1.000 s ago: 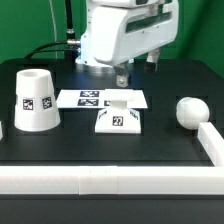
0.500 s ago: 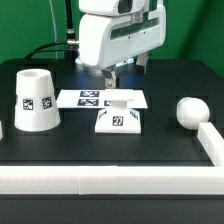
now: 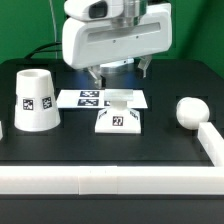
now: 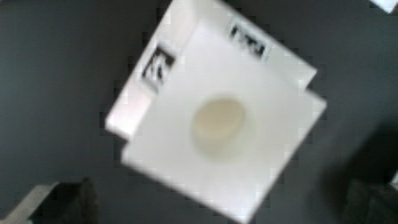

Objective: Assemble lamp

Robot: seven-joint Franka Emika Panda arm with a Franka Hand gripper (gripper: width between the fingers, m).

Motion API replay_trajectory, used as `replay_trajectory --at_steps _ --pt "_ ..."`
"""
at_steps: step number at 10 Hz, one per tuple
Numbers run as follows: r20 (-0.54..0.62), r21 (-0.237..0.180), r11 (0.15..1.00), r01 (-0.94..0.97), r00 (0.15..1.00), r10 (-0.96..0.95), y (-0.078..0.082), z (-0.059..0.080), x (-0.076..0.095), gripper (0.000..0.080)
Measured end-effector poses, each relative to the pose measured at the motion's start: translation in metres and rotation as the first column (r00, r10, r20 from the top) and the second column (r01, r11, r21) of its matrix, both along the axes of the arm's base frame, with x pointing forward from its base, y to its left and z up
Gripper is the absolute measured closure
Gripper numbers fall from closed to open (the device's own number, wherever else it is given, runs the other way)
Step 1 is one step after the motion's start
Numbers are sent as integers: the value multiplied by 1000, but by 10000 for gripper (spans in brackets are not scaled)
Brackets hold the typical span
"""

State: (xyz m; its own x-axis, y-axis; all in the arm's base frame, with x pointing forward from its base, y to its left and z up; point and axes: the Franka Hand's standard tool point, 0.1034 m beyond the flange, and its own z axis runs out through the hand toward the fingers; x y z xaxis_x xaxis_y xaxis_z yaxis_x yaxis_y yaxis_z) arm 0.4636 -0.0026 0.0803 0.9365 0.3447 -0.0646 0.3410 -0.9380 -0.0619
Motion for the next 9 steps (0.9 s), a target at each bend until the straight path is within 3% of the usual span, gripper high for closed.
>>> replay_trajectory --at_steps 4,7,9 --pt "-9 -12 974 225 974 -225 3 -1 0 100" --pt "-23 -40 892 451 892 -452 1 -8 -1 100" --pt "-29 -41 877 479 877 -480 2 -16 0 100"
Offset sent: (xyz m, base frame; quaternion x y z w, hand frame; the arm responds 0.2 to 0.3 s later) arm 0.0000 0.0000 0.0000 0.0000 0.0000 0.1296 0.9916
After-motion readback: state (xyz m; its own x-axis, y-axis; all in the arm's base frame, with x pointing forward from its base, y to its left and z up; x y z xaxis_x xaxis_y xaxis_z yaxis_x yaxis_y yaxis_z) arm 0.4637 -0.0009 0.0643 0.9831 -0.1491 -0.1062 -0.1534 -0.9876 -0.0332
